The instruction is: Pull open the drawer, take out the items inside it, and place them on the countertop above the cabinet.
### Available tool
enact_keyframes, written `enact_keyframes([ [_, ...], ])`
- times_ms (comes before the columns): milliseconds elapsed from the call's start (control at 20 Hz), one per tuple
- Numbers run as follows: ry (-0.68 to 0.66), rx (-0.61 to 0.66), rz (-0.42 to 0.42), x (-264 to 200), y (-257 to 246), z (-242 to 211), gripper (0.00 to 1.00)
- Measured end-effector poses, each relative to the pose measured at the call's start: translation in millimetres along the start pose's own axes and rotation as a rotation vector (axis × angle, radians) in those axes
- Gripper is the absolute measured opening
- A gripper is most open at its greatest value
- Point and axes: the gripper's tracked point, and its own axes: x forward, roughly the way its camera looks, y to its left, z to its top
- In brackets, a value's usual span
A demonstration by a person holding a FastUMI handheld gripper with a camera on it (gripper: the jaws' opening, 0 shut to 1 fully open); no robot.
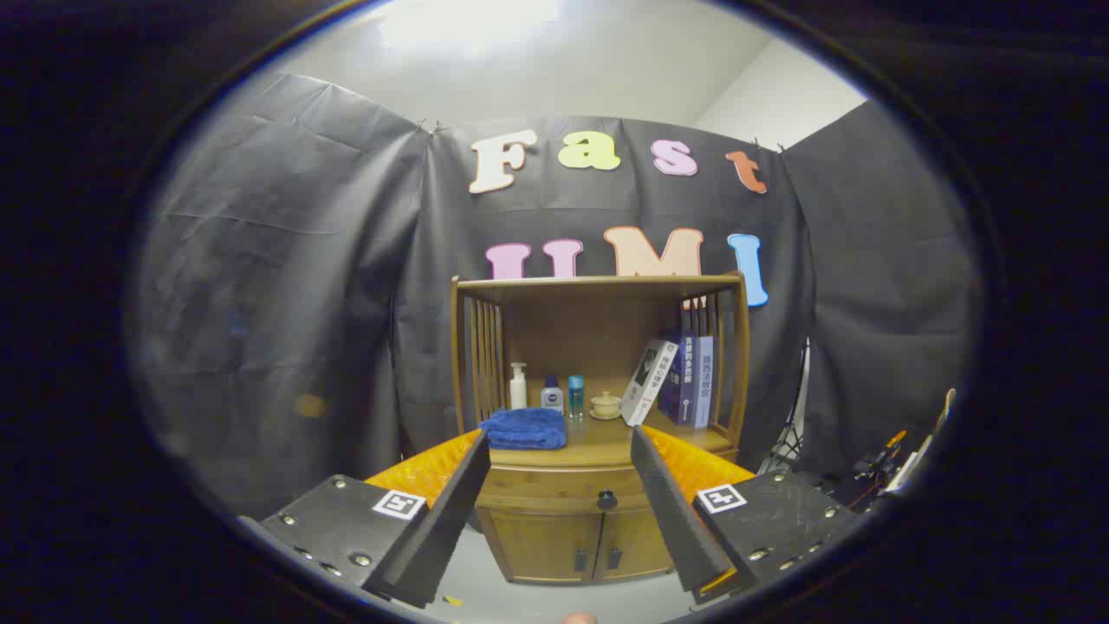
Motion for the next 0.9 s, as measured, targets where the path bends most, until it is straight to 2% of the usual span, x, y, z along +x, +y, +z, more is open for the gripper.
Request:
enact_keyframes([
  [400, -0.003, 0.034, -0.092, -8, -41, 10, 0.98],
  [900, 0.007, 0.033, -0.11, -3, -46, 3, 0.98],
])
